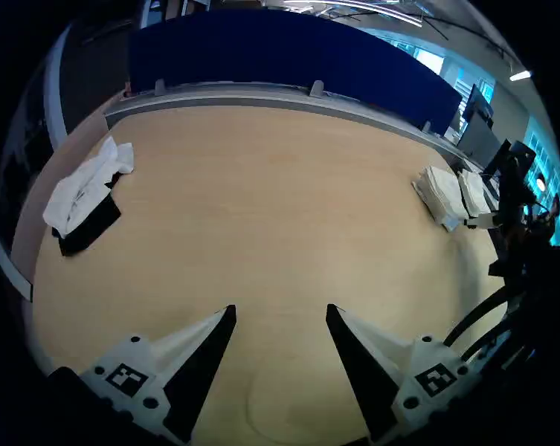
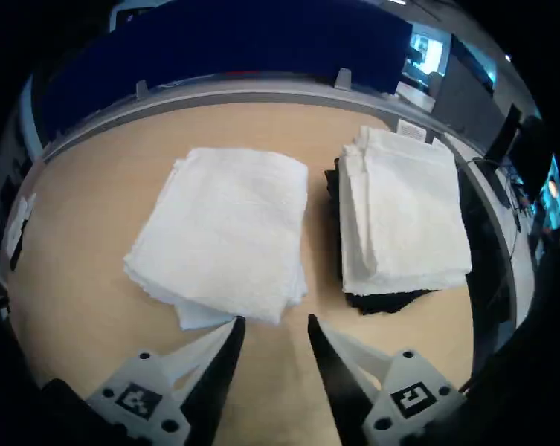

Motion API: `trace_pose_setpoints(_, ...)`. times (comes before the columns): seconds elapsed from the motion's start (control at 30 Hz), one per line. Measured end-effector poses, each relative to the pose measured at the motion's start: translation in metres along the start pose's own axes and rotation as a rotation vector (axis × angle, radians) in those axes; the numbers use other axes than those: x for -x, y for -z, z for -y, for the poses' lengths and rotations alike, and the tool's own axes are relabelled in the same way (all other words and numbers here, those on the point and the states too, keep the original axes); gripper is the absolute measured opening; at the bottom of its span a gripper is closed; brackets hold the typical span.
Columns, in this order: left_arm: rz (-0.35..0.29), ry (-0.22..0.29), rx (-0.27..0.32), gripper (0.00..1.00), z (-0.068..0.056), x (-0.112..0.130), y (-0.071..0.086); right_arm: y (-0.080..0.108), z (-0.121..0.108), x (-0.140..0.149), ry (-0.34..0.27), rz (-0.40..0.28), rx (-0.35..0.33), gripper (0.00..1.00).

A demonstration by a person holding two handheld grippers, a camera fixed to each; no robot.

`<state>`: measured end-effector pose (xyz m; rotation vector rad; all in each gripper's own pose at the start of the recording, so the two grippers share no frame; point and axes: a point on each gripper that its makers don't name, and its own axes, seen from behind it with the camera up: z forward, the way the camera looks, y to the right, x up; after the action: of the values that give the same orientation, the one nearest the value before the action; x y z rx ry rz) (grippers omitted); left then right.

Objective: Fold towel

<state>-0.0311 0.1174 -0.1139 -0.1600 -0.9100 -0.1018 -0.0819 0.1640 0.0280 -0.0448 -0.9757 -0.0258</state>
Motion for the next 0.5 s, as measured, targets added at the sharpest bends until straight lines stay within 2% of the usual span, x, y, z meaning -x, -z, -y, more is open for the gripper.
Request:
trace_pose_setpoints(0.07,0.0,0.001,0.002,0.89,0.0,0.0,0.0,0.006,0.003,-0.004,-0.005,-0.027,-0.005,0.75)
trace_pose_setpoints(0.13,-0.001,0.0,0.004,0.89,-0.001,-0.001,0.0,0.01,0.008,-0.01,-0.008,-0.057,-0.012,0.89)
trace_pose_setpoints(0.27,-0.003,-0.005,0.008,0.89,-0.003,-0.003,0.0,0.015,0.02,-0.026,-0.009,-0.114,-0.044,1.0)
trace_pose_setpoints(0.5,-0.003,-0.004,0.006,0.89,-0.002,-0.003,0.002,0.011,0.043,-0.045,-0.005,-0.149,-0.091,1.0)
